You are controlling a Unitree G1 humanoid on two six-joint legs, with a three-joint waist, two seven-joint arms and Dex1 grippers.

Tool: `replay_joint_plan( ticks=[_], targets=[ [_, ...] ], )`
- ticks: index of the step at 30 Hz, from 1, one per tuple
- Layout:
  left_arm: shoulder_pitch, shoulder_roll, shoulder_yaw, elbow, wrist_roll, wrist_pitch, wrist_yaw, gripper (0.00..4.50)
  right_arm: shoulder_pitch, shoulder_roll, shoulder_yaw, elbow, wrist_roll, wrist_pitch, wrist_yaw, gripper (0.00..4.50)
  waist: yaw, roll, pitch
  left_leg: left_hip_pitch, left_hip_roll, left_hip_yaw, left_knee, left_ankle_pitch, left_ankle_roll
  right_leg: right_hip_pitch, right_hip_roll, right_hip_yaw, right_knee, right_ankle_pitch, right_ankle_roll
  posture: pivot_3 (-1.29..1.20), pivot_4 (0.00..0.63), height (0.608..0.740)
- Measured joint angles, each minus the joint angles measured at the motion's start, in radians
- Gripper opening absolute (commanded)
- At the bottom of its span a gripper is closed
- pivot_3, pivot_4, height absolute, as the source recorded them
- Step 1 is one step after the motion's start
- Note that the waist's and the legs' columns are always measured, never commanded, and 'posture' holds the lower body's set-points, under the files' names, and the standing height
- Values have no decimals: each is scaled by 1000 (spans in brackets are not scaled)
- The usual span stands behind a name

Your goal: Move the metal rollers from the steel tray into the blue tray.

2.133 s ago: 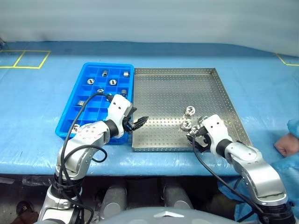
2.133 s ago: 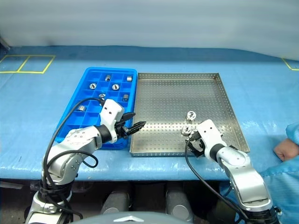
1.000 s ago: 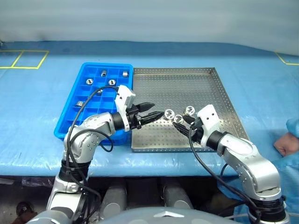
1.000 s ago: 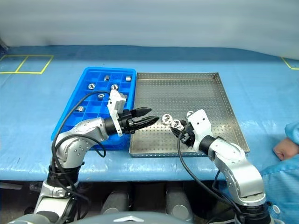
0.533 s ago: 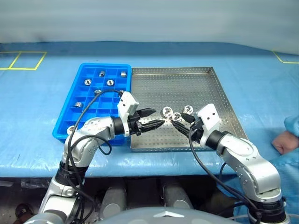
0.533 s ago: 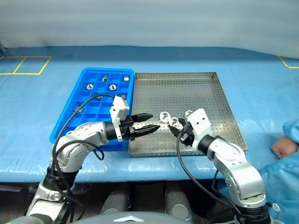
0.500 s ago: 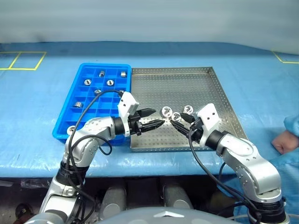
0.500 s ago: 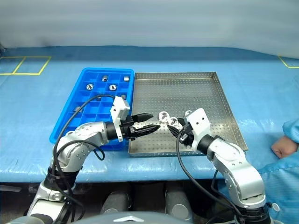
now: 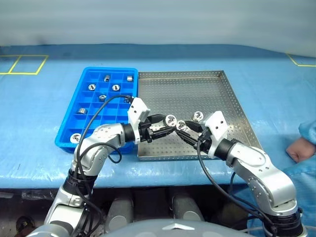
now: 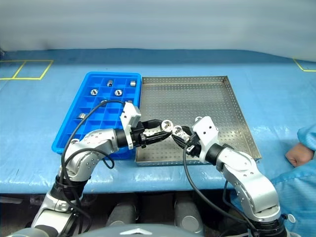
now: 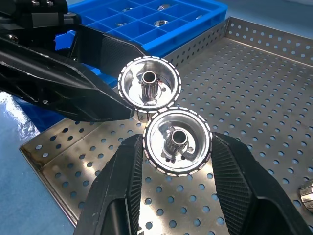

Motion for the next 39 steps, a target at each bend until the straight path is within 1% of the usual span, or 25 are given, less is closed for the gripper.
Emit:
replay_joint_plan(
  ticks=[7, 8, 9, 11, 12, 20, 22, 26, 31, 34, 39],
  targets=[
    [0, -10, 1, 17, 4, -13, 9, 3142, 10, -5, 7, 0, 3, -33, 11, 1697, 0, 0, 0, 0, 0, 0, 0, 0, 0, 0, 0, 0, 0, 0, 0, -35, 150, 740],
    [0, -11, 1, 18, 5, -13, 10, 2757, 13, -5, 7, 0, 3, -39, 12, 1697, 0, 0, 0, 0, 0, 0, 0, 0, 0, 0, 0, 0, 0, 0, 0, -35, 150, 740],
    [0, -12, 0, 18, 4, -13, 9, 2528, 15, -5, 7, 1, 3, -41, 11, 1697, 0, 0, 0, 0, 0, 0, 0, 0, 0, 0, 0, 0, 0, 0, 0, -36, 150, 740],
    [0, -18, -3, 18, 1, -13, 8, 1901, 17, -6, 7, 1, 0, -45, 7, 1697, 0, 0, 0, 0, 0, 0, 0, 0, 0, 0, 0, 0, 0, 0, 0, -36, 150, 740],
    [0, -19, -3, 18, 0, -13, 9, 1808, 18, -6, 7, 1, 0, -47, 7, 1697, 0, 0, 0, 0, 0, 0, 0, 0, 0, 0, 0, 0, 0, 0, 0, -35, 150, 740],
    [0, -19, -3, 18, 0, -12, 10, 1808, 19, -6, 9, 1, -1, -49, 2, 1697, 0, 0, 0, 0, 0, 0, 0, 0, 0, 0, 0, 0, 0, 0, 0, -32, 150, 740],
    [-1, -32, 2, 19, -8, 12, 26, 1808, 19, -15, 17, 1, -17, -55, -3, 1697, 1, 0, 0, 0, 0, 0, 0, 0, 0, 0, 0, 0, 0, 0, 0, -33, 150, 740],
    [-31, -114, 41, 73, -61, 136, 123, 1808, -12, -95, 86, 1, -144, -82, -45, 1697, 1, 0, 0, 0, 0, 0, 2, 0, 0, 0, 0, 0, 0, 0, 0, -33, 150, 740],
    [-51, -176, 79, 84, -113, 260, 230, 1808, -50, -190, 191, 0, -307, -113, -72, 1697, -2, 0, 0, 0, 0, 0, 0, 0, 0, 0, 0, 0, 0, 0, 0, -30, 150, 740],
    [-59, -239, 147, 85, -161, 347, 308, 1808, -78, -232, 248, 0, -414, -141, -93, 1697, 0, 0, 0, 0, 0, 0, 0, 0, 0, 0, 0, 0, 0, 0, 0, -28, 150, 740],
    [-79, -331, 291, 92, -291, 455, 413, 1808, -102, -234, 276, 2, -508, -165, -109, 1697, 1, -1, 0, 0, -1, 0, 1, 0, 0, 0, 0, 0, 0, 0, 0, -20, 150, 740]
  ],
)
